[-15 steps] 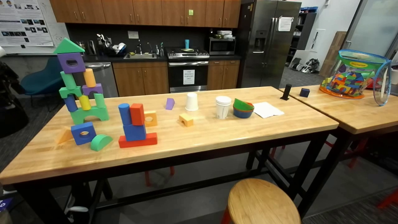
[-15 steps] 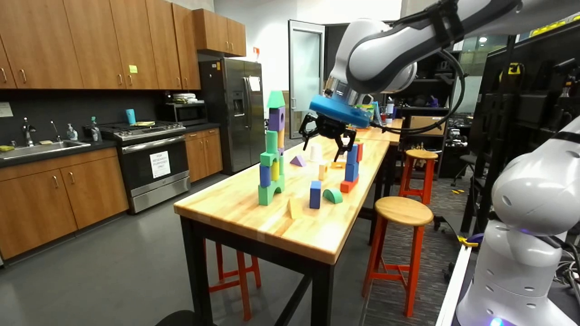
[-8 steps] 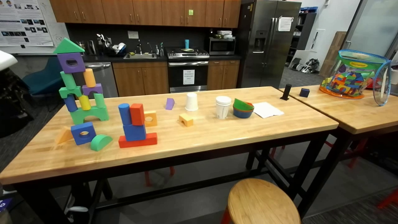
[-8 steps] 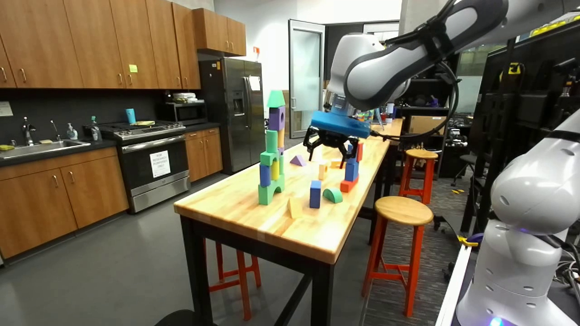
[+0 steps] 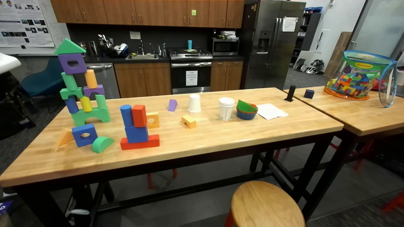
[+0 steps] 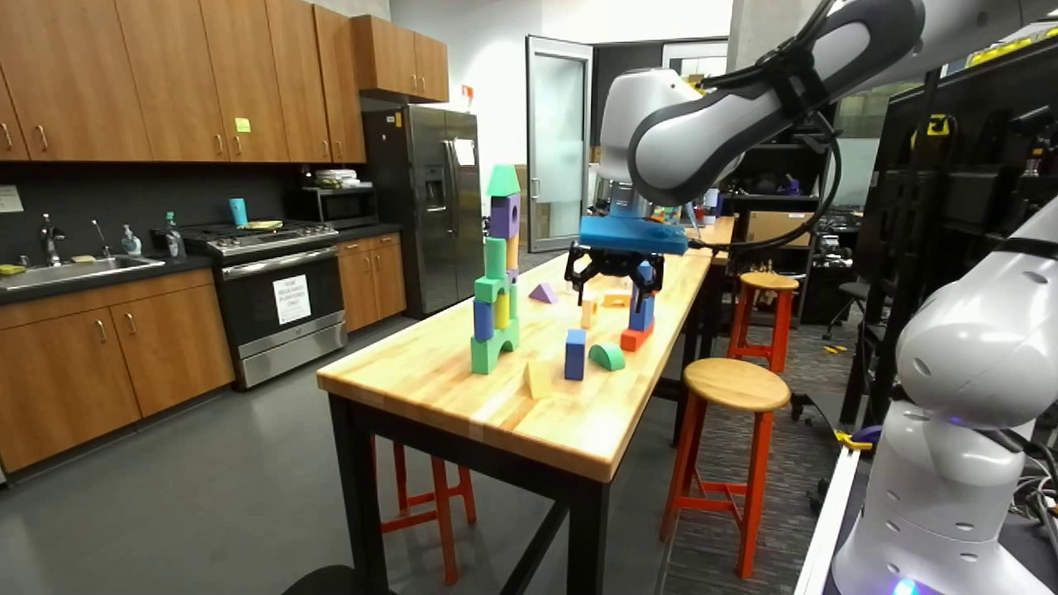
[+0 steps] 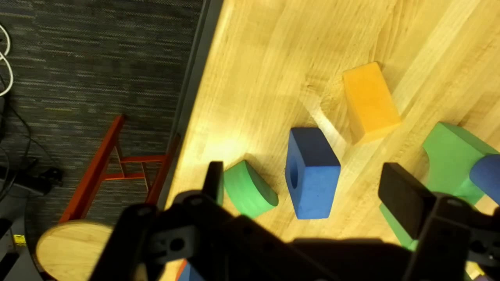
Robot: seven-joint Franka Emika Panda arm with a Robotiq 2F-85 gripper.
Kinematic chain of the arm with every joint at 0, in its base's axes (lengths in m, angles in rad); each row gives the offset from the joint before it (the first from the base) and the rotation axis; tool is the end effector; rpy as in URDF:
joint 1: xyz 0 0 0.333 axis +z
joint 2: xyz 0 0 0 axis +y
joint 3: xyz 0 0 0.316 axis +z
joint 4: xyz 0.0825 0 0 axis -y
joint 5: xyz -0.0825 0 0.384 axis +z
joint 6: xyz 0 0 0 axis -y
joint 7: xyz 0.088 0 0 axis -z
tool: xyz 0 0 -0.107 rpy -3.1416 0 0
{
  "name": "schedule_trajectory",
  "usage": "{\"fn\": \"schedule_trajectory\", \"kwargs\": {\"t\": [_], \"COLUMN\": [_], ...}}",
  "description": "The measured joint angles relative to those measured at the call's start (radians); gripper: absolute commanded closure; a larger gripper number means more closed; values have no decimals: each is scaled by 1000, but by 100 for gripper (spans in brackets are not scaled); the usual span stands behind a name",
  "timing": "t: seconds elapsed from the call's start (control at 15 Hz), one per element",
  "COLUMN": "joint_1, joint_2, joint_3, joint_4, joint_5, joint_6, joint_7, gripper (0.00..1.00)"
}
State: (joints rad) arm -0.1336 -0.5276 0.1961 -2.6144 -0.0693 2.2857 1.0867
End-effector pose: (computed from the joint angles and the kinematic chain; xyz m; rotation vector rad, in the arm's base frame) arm 0.3947 0.0232 0.4387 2.7102 -1.4813 0.3751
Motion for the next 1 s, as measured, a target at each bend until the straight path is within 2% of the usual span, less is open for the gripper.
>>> {"fn": "schedule_trajectory", "kwargs": {"t": [0.4, 0.73, 1.0], "joint_1": [16, 14, 14], "joint_2": [32, 104, 152], "joint_3": [-27, -70, -76], "joint_4": [14, 93, 150], "joint_5": [19, 17, 6], "joint_6": [-17, 11, 4], "joint_7": [-35, -80, -114], "gripper": [0, 0, 0]}}
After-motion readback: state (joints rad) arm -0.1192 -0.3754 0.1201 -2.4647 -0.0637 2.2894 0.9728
